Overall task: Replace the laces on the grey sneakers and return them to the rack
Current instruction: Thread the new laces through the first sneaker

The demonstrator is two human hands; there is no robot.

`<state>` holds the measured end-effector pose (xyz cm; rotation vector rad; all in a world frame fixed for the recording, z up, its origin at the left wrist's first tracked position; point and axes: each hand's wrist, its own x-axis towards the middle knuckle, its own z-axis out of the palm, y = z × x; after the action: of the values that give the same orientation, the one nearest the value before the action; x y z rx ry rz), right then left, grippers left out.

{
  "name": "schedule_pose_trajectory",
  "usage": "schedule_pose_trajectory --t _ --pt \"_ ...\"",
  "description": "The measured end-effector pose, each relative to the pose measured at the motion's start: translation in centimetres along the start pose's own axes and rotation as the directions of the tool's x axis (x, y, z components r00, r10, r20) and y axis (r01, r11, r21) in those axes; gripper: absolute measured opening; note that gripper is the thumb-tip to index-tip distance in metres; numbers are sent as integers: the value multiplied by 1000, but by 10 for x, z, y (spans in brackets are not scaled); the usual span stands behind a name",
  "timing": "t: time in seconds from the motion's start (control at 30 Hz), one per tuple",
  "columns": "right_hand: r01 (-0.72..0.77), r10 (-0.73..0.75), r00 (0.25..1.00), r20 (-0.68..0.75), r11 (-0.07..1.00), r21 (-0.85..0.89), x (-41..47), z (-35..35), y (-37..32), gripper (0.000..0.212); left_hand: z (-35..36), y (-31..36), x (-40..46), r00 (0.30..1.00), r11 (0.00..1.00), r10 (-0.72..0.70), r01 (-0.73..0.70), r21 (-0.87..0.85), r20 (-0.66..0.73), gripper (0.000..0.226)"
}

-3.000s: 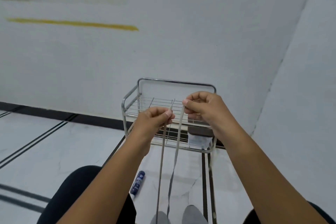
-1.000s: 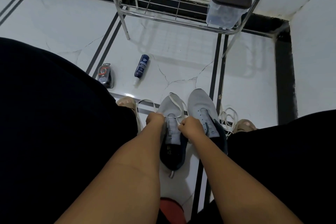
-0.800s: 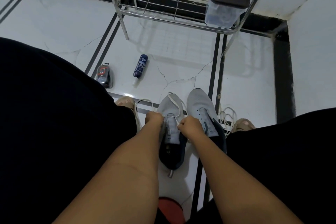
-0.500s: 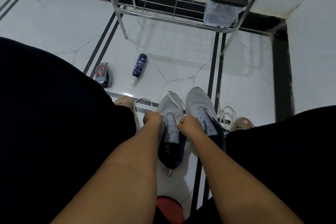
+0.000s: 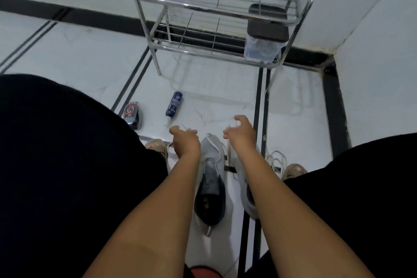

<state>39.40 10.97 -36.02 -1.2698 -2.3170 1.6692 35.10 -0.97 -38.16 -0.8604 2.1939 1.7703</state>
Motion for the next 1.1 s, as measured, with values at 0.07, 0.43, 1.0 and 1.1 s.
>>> schedule_pose_trajectory --t 0.07,0.43,1.0,1.1 --pt "64 -63 998 -11 986 151 -2 -10 -40 18 -6 35 -12 984 984 147 -156 80 105 11" --pt "656 -662 749 -35 732 184 -88 -130 -255 8 -69 262 -110 594 671 742 -667 -324 312 5" --pt "729 -735 675 68 678 97 -130 -185 -286 4 -87 295 -141 506 713 699 -553 -432 506 17" --pt "720 -726 686 50 687 98 -129 -187 -286 6 -84 294 -144 481 706 704 -556 -440 522 15"
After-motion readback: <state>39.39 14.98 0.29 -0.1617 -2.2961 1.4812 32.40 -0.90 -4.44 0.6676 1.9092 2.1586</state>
